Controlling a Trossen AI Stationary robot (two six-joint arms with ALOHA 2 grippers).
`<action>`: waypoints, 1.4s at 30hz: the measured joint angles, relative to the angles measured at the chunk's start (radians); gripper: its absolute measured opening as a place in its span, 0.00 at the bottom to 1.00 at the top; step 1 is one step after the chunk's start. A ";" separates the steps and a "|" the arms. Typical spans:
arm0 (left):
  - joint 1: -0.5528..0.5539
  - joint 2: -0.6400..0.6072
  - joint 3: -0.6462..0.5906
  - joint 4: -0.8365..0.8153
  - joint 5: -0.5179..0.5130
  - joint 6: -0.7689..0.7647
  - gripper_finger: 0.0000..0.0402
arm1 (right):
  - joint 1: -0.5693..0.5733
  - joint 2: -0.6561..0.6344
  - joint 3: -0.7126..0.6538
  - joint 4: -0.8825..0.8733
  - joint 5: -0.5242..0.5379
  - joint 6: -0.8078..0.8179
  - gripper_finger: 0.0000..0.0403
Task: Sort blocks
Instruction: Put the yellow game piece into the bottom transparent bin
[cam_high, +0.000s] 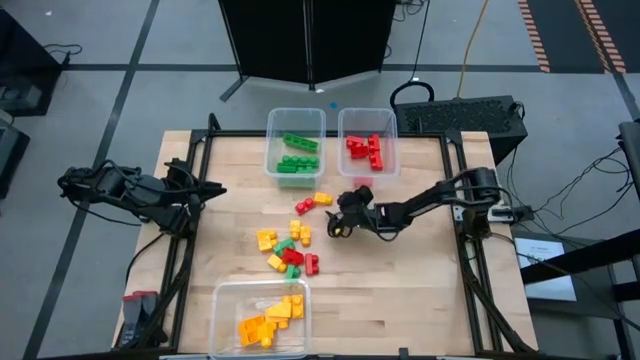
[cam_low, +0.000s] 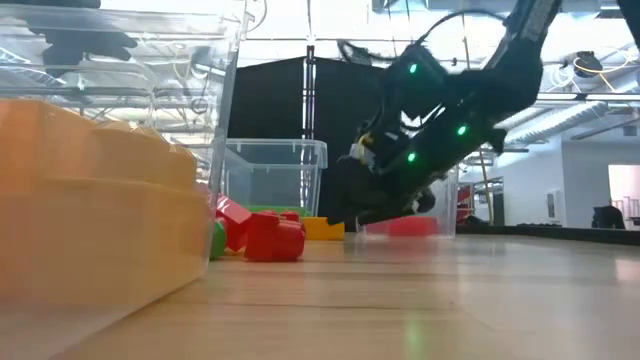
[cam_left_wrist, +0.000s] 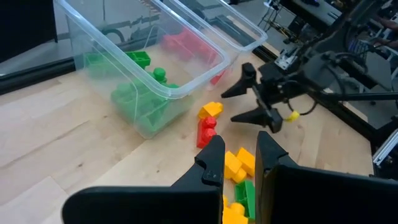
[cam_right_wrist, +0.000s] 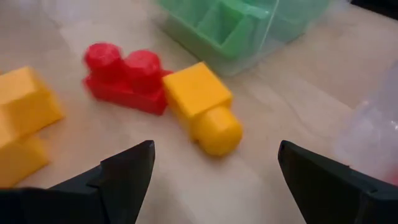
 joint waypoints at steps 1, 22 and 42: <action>0.000 0.000 0.000 0.000 0.000 0.000 0.00 | -0.010 0.014 0.000 0.023 -0.007 -0.006 0.83; 0.000 0.003 -0.074 0.002 -0.030 -0.064 0.00 | -0.066 0.122 0.056 0.142 -0.128 -0.141 0.77; 0.000 0.003 -0.083 0.010 -0.023 -0.108 0.00 | 0.029 0.113 0.090 0.064 -0.194 0.154 0.01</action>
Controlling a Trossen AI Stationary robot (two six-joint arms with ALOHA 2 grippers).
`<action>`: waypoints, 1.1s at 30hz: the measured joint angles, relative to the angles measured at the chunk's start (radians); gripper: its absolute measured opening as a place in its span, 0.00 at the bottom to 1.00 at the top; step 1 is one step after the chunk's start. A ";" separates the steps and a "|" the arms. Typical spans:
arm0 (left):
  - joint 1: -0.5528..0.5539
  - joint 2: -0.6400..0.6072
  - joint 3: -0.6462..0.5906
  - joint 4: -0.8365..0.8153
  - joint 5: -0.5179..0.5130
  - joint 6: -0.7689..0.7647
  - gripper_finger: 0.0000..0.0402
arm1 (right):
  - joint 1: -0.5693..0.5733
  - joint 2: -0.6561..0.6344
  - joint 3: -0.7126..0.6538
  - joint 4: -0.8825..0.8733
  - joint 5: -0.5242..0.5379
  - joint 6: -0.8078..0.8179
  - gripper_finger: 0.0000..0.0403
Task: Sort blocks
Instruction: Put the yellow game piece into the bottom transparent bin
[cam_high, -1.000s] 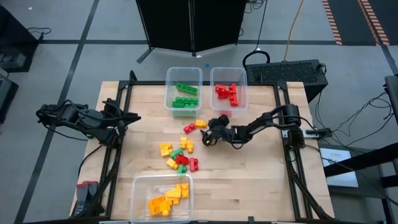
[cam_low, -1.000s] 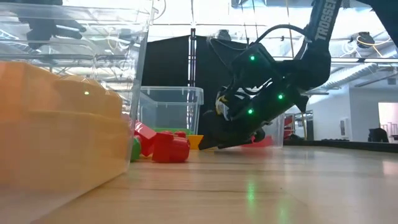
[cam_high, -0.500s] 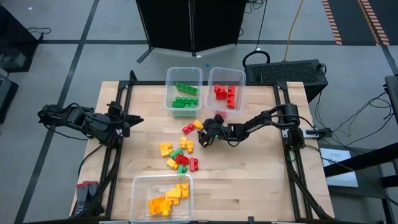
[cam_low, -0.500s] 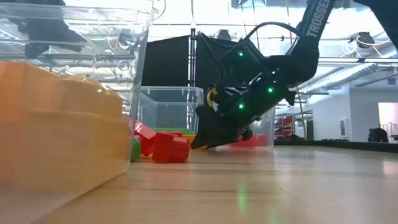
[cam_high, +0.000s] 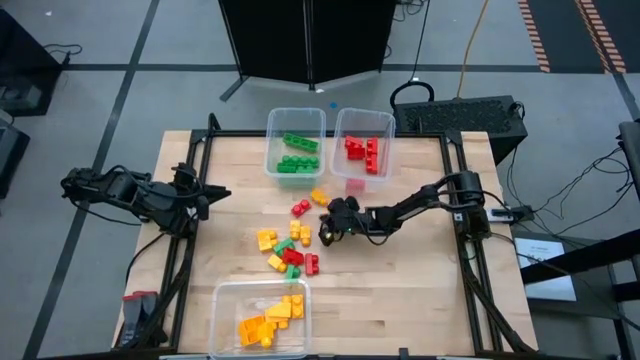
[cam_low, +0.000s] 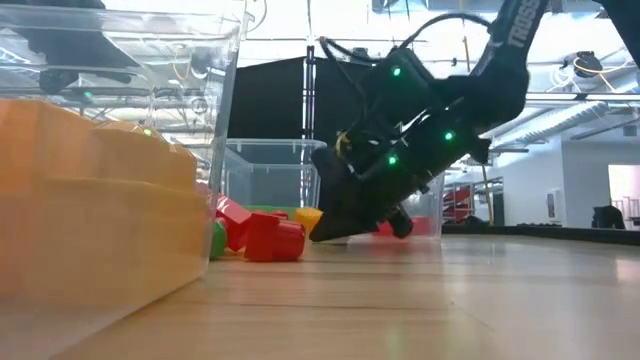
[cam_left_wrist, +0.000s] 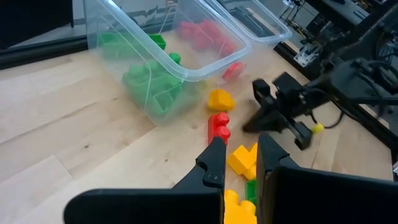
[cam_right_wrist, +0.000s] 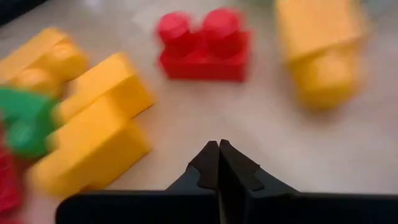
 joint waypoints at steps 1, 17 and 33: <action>0.000 0.000 0.000 0.000 0.000 0.000 0.00 | 0.014 0.000 0.000 0.000 -0.004 0.016 0.01; 0.000 0.000 0.000 -0.005 0.000 0.008 0.00 | 0.006 -0.115 0.000 -0.040 -0.016 -0.223 0.26; 0.000 0.000 0.000 -0.007 -0.016 0.010 0.00 | -0.112 -0.117 0.000 0.008 -0.022 -0.301 0.50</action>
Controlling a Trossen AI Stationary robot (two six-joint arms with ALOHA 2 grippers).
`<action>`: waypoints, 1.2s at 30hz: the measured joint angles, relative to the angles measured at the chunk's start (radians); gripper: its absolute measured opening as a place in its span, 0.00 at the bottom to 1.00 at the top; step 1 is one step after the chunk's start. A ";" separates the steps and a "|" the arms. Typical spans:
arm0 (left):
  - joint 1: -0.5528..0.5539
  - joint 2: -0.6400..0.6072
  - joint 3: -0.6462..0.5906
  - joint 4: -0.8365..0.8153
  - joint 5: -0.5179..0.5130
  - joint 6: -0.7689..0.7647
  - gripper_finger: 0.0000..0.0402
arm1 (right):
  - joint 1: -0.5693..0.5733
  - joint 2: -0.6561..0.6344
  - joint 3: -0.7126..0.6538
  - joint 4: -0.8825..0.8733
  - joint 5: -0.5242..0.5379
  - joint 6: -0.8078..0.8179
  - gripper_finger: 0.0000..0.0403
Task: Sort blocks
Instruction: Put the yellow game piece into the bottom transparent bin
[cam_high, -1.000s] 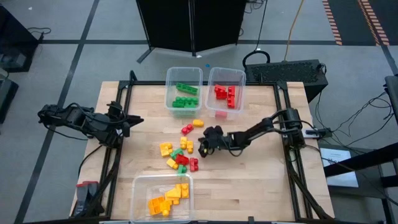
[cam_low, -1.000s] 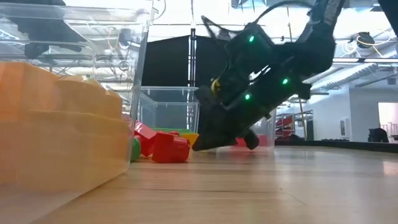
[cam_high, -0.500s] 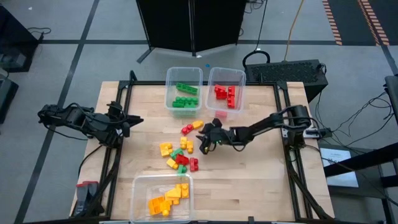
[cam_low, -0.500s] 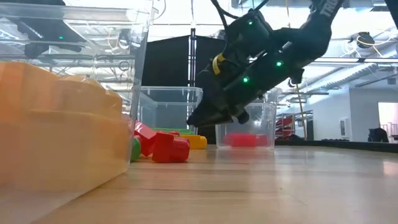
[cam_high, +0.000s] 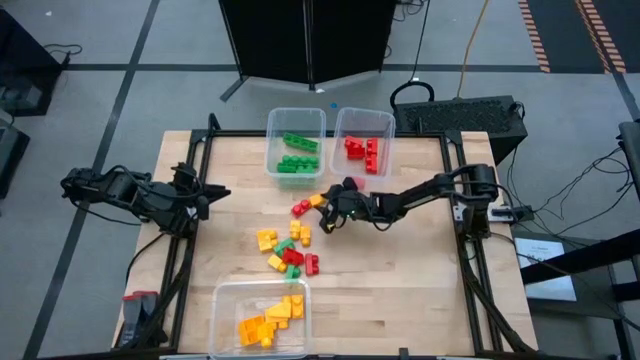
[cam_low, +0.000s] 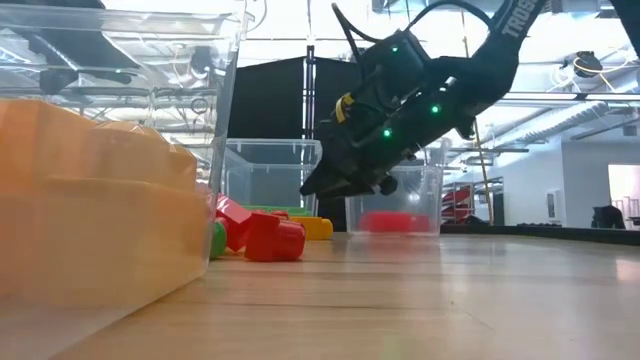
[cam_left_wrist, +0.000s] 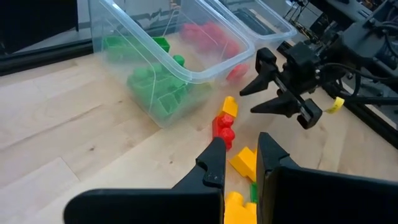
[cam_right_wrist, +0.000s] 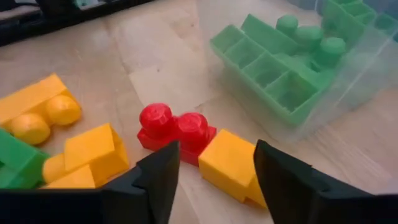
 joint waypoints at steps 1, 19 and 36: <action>0.000 0.000 0.000 0.000 -0.001 0.000 0.00 | -0.002 -0.001 0.000 0.001 0.000 0.000 0.47; 0.000 0.145 0.001 0.182 0.125 -0.088 0.00 | 0.072 -0.064 -0.002 0.022 -0.052 0.156 0.01; 0.124 0.945 0.057 0.641 0.085 -0.060 0.00 | 0.314 -0.793 0.000 -0.150 0.368 -0.174 0.00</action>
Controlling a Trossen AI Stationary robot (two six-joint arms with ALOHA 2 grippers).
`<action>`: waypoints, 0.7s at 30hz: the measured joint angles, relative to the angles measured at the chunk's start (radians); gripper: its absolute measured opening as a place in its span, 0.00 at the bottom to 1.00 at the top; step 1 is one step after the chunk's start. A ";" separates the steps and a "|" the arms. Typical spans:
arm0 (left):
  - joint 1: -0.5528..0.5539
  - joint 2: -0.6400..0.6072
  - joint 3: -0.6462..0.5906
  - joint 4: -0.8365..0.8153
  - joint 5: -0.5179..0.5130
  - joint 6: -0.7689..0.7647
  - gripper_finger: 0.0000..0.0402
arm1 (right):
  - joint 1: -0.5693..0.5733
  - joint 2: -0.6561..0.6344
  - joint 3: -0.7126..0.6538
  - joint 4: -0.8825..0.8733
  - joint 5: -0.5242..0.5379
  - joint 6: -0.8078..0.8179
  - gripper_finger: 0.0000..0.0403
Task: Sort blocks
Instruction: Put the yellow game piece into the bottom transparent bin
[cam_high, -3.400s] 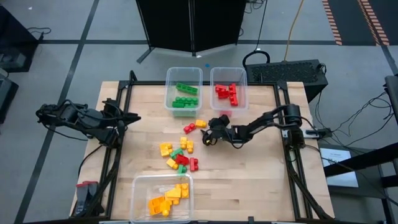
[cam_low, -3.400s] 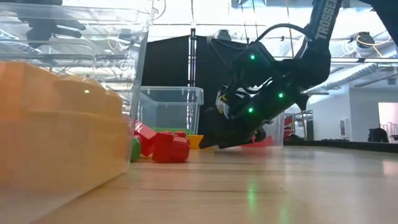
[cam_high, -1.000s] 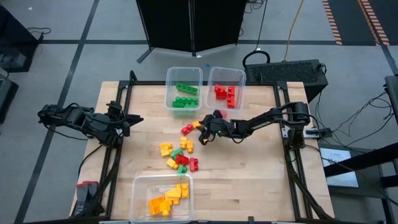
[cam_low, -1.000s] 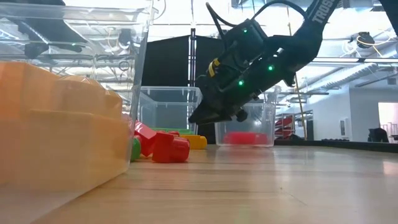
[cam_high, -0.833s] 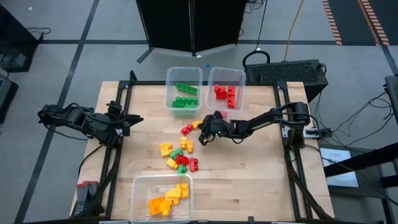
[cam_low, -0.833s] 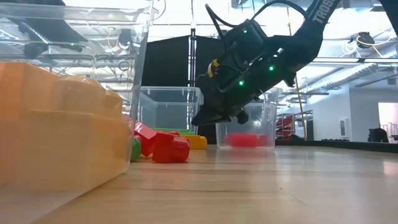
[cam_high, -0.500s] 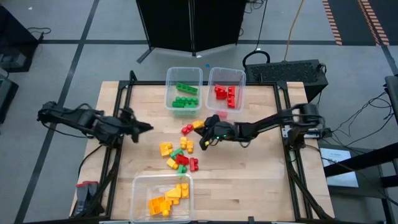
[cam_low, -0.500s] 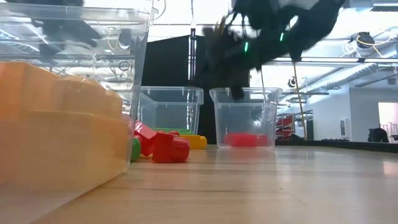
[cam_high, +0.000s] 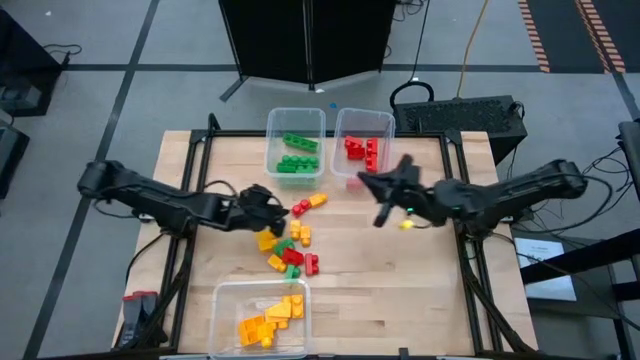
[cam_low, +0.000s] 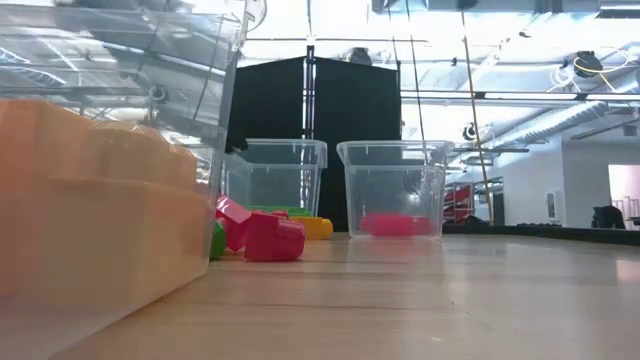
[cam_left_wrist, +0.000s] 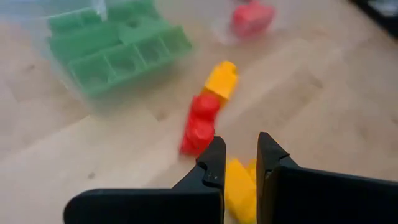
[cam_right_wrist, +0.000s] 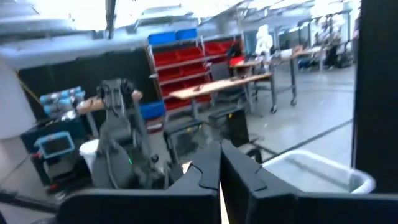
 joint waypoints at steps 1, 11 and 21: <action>0.014 0.039 0.021 0.000 -0.012 0.000 0.00 | 0.018 -0.024 0.000 -0.011 0.025 -0.015 0.00; 0.119 0.386 0.193 0.005 -0.080 -0.019 0.00 | 0.139 -0.060 0.000 -0.021 0.094 -0.067 0.00; 0.129 0.548 0.257 0.133 -0.184 -0.072 0.00 | 0.190 -0.043 0.000 -0.017 0.093 -0.061 0.00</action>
